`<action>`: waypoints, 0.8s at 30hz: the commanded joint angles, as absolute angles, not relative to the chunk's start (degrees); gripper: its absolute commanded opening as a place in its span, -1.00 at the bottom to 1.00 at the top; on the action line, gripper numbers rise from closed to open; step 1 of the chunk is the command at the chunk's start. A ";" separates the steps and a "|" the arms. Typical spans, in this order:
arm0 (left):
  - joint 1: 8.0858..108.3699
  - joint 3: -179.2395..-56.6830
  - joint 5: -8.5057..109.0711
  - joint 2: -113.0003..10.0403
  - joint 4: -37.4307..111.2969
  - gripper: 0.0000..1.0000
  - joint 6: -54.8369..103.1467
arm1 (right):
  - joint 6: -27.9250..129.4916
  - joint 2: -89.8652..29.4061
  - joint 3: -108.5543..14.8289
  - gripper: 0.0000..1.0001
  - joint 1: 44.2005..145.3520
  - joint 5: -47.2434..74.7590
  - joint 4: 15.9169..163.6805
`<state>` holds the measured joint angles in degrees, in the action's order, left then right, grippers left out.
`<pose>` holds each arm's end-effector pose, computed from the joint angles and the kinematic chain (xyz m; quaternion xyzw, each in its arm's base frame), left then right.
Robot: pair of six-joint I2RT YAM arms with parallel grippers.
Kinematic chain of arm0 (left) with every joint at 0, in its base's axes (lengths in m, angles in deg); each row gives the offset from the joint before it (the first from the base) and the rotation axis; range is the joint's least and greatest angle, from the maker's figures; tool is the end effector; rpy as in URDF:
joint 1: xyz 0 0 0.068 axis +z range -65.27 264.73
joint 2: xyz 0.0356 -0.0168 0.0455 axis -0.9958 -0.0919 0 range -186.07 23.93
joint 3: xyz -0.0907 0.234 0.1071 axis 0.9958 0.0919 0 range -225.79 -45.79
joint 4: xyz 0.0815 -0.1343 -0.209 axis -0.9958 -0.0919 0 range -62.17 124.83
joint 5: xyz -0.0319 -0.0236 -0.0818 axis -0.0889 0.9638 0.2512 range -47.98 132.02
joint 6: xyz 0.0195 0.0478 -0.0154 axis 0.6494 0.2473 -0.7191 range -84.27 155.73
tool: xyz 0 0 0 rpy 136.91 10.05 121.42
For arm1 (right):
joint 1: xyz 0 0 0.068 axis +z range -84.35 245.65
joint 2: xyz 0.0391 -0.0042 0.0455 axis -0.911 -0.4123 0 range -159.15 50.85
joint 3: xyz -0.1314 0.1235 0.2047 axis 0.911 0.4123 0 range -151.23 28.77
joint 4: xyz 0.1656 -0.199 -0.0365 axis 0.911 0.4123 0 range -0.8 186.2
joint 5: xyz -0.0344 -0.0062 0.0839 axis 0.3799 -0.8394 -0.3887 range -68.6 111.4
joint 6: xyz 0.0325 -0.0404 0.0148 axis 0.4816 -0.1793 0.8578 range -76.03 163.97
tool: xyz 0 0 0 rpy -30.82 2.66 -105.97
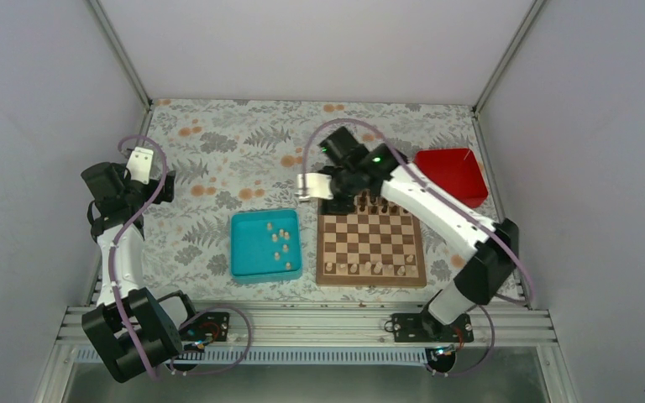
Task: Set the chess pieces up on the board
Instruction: Pick up the chess piece from the storage box.
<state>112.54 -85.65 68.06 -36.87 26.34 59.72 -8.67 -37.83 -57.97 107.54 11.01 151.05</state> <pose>0.2140 0.0952 0.2604 0.0854 0.8447 0.0396 0.5270 0.2256 0.2110 0.3313 -0.7263 0.6432 0.0666 0.2331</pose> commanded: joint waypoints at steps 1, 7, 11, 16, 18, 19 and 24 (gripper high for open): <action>112.77 -87.16 70.72 -36.13 26.44 1.00 60.43 | -3.81 -43.75 -63.87 0.18 114.52 11.43 144.42; 112.78 -87.08 71.06 -35.60 26.13 1.00 60.52 | -2.14 -60.52 -75.55 0.14 120.70 12.43 146.02; 112.79 -87.16 71.52 -35.57 26.00 1.00 60.61 | -1.47 -68.61 -79.98 0.08 121.98 13.62 146.26; 112.85 -87.09 72.08 -36.04 26.04 1.00 60.52 | -0.78 -74.00 -83.00 -0.08 122.11 14.31 145.58; 112.85 -87.06 72.29 -36.33 26.04 1.00 60.43 | -0.72 -75.51 -83.38 -0.13 122.08 14.70 145.08; 112.80 -87.02 72.34 -36.36 26.04 1.00 60.45 | -0.72 -76.27 -83.45 -0.15 122.08 15.10 144.74; 112.85 -86.84 72.93 -36.01 26.16 1.00 60.43 | -0.26 -78.25 -83.19 -0.24 122.09 15.62 142.27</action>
<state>112.54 -85.65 70.93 -36.54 26.08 59.74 -1.55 -77.00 -81.92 121.83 14.70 144.91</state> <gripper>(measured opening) 0.999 0.398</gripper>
